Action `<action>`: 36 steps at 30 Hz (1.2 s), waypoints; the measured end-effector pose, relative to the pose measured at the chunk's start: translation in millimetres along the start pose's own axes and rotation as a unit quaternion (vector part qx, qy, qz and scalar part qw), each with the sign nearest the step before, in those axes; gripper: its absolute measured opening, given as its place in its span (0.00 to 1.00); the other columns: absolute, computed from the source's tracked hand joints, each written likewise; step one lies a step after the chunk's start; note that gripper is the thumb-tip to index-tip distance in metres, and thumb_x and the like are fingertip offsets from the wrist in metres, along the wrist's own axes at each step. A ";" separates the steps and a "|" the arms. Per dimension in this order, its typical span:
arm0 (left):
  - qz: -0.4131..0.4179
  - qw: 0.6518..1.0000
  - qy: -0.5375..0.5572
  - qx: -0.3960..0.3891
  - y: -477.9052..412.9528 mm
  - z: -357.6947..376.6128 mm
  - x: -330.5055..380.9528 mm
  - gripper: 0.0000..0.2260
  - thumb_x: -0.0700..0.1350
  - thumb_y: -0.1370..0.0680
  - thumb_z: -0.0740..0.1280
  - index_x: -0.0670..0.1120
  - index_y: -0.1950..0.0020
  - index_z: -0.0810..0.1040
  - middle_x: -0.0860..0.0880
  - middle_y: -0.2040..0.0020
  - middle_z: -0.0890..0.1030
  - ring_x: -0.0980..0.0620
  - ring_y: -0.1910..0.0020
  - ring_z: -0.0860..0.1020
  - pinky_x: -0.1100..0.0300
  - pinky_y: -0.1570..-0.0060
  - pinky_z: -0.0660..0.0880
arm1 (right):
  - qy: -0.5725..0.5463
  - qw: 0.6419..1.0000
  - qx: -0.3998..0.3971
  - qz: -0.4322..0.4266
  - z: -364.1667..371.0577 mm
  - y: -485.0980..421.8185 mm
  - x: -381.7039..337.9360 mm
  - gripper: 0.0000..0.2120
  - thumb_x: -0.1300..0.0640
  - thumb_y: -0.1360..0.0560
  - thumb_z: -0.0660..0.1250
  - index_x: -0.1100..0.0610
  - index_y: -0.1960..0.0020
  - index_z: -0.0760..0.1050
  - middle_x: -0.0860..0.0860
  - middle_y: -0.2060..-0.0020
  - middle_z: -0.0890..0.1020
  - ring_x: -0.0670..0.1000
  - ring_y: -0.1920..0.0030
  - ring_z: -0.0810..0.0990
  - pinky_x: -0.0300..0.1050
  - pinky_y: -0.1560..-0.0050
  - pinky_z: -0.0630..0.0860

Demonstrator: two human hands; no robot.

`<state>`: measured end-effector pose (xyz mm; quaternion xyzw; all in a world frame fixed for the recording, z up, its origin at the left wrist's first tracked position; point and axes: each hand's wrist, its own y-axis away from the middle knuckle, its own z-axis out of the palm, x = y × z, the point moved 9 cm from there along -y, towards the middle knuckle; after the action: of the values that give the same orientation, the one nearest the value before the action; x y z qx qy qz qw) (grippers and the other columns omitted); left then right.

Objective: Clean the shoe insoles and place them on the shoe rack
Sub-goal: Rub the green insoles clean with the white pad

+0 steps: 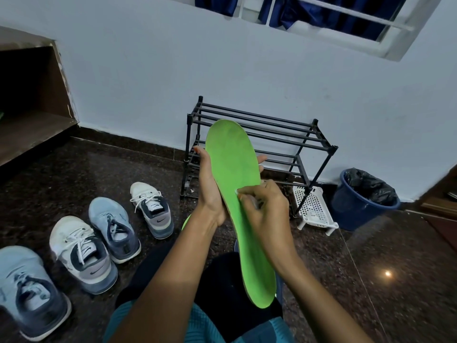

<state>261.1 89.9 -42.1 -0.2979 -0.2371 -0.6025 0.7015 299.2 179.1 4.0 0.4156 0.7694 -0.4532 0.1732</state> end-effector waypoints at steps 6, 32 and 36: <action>-0.009 1.000 -0.011 -0.012 1.0 4.1 -2.7 0.46 0.72 0.27 0.37 0.39 0.33 0.72 0.33 0.41 0.78 0.38 0.43 0.79 0.50 0.46 0.78 | 0.066 0.997 0.037 -0.015 -6.5 -12.1 1.3 0.05 0.69 0.28 0.67 0.64 0.54 0.80 0.41 0.64 0.66 0.46 0.62 0.69 0.25 0.60 0.64; 0.001 0.999 0.038 -0.004 -1.0 -0.6 1.0 0.44 0.73 0.28 0.39 0.40 0.37 0.75 0.32 0.42 0.78 0.38 0.44 0.78 0.43 0.37 0.70 | -0.034 0.999 -0.012 -0.001 9.9 7.0 -8.7 0.05 0.69 0.30 0.69 0.61 0.58 0.82 0.54 0.61 0.76 0.39 0.59 0.74 0.24 0.58 0.66; -0.002 0.999 0.032 -0.012 -1.1 0.1 -0.8 0.45 0.74 0.28 0.39 0.40 0.33 0.72 0.31 0.40 0.77 0.37 0.42 0.78 0.46 0.42 0.75 | 0.000 1.000 0.004 -0.005 2.7 -1.6 -6.4 0.05 0.68 0.29 0.68 0.62 0.56 0.81 0.47 0.63 0.71 0.40 0.60 0.71 0.24 0.58 0.65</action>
<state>259.9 90.4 -42.5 -0.2861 -0.2080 -0.6157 0.7041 301.5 173.4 7.6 0.4121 0.7698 -0.4571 0.1693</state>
